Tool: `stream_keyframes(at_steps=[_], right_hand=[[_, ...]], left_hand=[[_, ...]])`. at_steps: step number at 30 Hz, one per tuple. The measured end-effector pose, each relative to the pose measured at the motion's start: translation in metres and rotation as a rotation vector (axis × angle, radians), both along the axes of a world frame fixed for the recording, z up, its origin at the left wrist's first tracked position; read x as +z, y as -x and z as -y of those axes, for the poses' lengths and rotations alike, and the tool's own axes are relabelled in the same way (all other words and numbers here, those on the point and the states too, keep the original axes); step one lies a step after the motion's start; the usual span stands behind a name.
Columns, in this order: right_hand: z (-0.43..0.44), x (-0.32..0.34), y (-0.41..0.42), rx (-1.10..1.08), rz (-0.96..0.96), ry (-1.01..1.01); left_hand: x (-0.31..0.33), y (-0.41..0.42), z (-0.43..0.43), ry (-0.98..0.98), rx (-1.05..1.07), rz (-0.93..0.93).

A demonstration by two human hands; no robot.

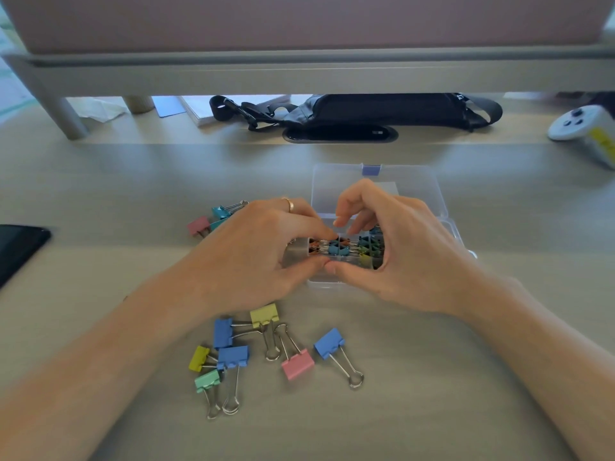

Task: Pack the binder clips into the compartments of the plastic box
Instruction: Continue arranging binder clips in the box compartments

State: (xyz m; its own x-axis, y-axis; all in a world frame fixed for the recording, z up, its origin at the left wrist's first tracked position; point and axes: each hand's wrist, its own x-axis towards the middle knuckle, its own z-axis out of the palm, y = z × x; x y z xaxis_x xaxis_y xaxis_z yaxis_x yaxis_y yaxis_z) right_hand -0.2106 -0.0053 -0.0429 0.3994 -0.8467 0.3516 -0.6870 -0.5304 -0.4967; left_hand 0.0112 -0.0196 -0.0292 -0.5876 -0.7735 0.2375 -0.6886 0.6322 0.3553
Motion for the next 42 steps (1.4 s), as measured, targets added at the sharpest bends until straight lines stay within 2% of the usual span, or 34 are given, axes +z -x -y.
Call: stream_keyframes(at_steps=[6,12,18,25,28,34,37,39,42], right_hand=[[0.002,-0.003,0.001,-0.009,0.006,-0.014],[0.004,-0.006,0.002,0.008,0.015,-0.014],[0.005,-0.007,0.002,0.021,0.025,-0.030],[0.005,-0.004,0.003,0.006,-0.007,-0.025],[0.004,-0.001,0.004,-0.001,-0.067,-0.008],[0.000,0.004,0.003,-0.009,-0.130,-0.008],[0.001,0.007,0.008,-0.028,-0.093,-0.001],[0.001,0.012,0.017,-0.065,-0.057,0.013],[-0.006,0.018,0.040,-0.124,-0.038,0.033]], left_hand=[[-0.004,0.005,0.001,-0.027,0.041,-0.096],[0.000,-0.008,-0.003,0.176,-0.148,0.180],[0.002,-0.015,-0.007,0.121,-0.169,0.194],[0.000,-0.014,-0.010,0.211,-0.177,0.341],[-0.003,-0.014,-0.012,0.137,-0.166,0.269],[-0.004,-0.010,-0.007,-0.246,-0.065,-0.096],[0.006,-0.022,0.003,-0.284,0.023,-0.219],[0.019,-0.044,0.016,-0.231,0.149,-0.280],[0.034,-0.086,0.033,-0.213,0.326,-0.250]])
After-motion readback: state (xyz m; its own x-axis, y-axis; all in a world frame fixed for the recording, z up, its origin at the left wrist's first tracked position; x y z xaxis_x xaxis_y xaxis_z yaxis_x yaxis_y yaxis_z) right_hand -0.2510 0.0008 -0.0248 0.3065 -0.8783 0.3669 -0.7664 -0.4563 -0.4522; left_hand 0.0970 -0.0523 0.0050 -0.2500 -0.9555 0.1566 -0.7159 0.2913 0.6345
